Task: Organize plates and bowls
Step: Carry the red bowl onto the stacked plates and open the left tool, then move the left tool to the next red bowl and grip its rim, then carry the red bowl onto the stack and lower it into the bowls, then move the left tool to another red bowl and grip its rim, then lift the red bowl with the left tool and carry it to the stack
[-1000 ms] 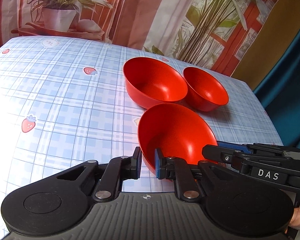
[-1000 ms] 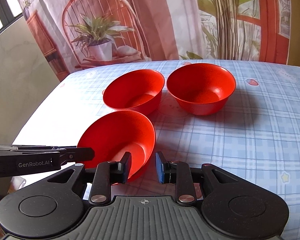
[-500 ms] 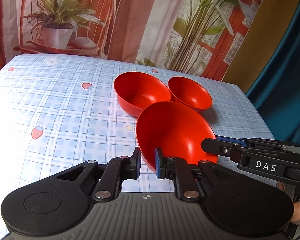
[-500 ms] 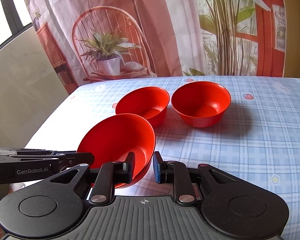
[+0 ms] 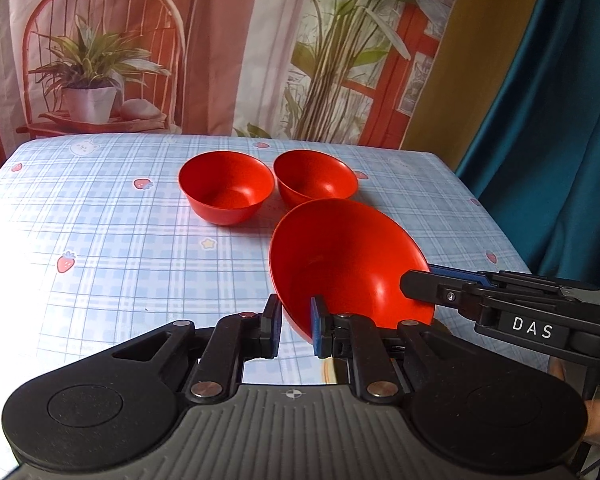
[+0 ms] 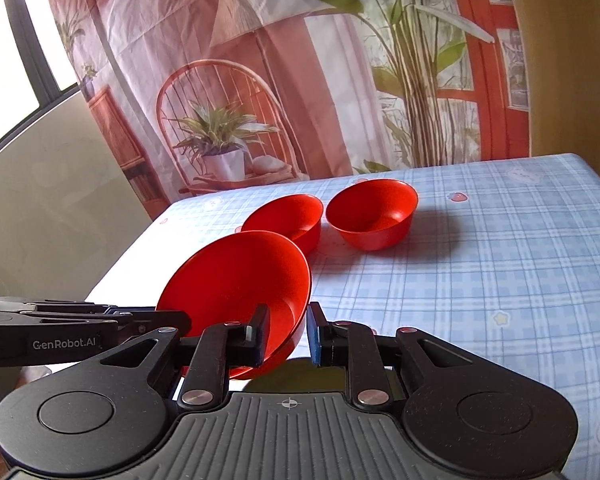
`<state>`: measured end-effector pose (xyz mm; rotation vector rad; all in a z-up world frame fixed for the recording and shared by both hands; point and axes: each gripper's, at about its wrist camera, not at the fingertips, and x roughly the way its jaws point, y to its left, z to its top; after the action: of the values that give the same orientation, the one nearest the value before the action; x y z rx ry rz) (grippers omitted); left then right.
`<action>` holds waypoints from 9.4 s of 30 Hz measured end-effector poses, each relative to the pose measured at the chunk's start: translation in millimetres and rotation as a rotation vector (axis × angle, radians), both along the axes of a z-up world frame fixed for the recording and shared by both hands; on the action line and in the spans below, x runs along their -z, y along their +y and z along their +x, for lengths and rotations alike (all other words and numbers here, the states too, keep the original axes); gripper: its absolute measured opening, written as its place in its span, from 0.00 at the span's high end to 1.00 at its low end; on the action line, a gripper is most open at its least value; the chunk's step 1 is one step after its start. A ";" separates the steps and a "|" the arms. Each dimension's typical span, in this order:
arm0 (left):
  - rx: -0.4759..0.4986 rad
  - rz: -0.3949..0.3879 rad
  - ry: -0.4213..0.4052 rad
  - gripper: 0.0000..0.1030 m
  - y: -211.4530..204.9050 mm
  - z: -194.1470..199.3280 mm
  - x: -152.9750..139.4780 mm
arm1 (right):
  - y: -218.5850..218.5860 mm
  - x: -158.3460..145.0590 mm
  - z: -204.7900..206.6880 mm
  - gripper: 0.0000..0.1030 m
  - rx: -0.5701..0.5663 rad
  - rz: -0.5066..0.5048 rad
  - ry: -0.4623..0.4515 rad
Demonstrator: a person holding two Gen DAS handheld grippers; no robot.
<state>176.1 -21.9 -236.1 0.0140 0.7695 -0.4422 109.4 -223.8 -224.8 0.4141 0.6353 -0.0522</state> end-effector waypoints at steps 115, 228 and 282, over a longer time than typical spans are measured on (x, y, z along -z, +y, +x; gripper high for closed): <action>-0.152 0.018 0.067 0.72 41.7 206.8 63.9 | -22.8 51.7 213.4 0.73 0.028 0.024 0.212; -0.109 -0.034 0.024 0.85 44.2 188.4 43.5 | -38.0 48.6 242.6 0.94 -0.041 0.008 0.141; -0.003 -0.016 -0.026 0.87 -17.3 188.8 16.7 | -101.5 26.7 190.8 0.95 0.086 -0.008 -0.026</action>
<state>364.9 -39.3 -252.9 0.0039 0.7403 -0.4448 300.1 -325.3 -251.5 0.4335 0.5919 -0.1308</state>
